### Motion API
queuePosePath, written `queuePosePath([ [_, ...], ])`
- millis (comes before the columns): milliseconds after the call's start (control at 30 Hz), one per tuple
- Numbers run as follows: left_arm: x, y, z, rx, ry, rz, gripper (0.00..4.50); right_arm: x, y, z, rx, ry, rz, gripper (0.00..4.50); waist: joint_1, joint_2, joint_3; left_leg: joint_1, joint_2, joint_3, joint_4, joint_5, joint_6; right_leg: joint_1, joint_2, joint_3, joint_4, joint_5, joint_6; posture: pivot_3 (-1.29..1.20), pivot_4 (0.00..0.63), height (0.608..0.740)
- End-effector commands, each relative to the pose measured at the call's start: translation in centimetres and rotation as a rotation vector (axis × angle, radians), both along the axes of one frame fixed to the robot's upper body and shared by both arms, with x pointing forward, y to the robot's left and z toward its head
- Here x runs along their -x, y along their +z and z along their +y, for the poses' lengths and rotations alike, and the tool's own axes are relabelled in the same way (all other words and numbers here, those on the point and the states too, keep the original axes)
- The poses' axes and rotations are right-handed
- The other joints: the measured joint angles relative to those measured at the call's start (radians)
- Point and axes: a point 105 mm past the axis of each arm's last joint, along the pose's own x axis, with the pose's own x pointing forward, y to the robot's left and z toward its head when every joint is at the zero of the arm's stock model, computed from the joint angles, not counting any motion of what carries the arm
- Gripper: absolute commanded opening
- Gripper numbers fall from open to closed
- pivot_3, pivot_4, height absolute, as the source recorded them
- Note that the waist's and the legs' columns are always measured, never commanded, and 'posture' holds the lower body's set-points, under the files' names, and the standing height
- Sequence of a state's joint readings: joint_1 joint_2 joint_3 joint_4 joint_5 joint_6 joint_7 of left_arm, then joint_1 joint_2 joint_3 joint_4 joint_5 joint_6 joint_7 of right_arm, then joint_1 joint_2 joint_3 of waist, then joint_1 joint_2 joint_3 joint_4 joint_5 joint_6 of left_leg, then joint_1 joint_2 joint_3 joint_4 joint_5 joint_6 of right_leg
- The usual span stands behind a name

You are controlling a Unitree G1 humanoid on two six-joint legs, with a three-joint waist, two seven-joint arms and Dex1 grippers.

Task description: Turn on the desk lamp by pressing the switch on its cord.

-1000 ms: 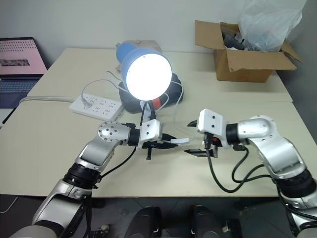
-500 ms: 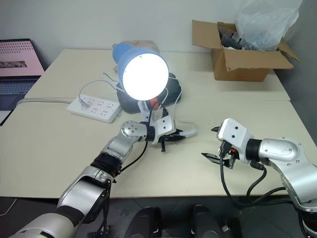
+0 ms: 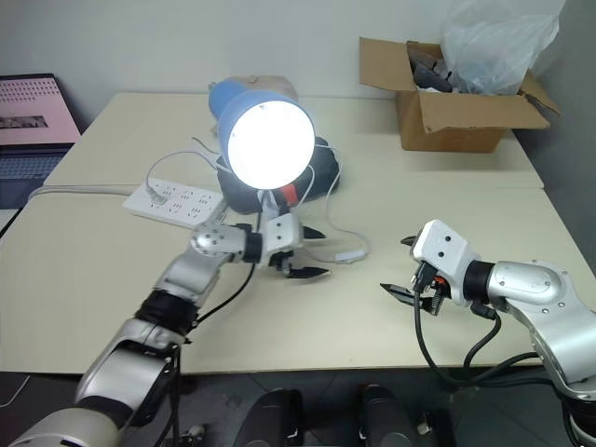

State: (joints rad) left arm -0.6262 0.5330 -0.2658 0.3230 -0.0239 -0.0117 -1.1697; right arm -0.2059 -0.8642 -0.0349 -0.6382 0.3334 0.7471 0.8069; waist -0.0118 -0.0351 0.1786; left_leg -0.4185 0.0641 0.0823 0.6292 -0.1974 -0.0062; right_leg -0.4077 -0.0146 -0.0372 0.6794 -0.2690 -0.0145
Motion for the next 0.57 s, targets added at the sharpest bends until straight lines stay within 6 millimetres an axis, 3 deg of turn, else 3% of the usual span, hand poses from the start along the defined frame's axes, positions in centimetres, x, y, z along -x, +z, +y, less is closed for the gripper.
queuePosePath([
  [33,1.8,2.3,1.8,0.016,0.014,-0.054,3.84,-0.4,0.8,-0.5,0.017,0.017,-0.085,4.50,0.000,0.000,0.000,0.000,0.000,0.000,0.000,0.000,0.000,0.000,0.000,0.000,0.000,0.000,0.000,0.00,0.150,0.740],
  [333,6.6,4.6,7.4,0.172,0.293,-0.009,3.84,0.7,1.3,-2.9,-0.065,0.069,-0.059,4.50,0.011,0.000,0.000,0.001,-0.001,0.000,0.000,0.000,0.000,0.001,-0.003,-0.001,-0.001,0.000,0.000,0.00,0.150,0.740],
  [567,7.9,4.9,7.7,0.228,0.347,0.045,3.84,0.8,1.0,-3.7,-0.057,0.102,-0.018,4.50,0.011,0.000,0.000,0.002,-0.001,-0.001,0.000,0.000,0.000,0.002,-0.003,-0.002,0.000,0.000,0.000,0.00,0.150,0.740],
])
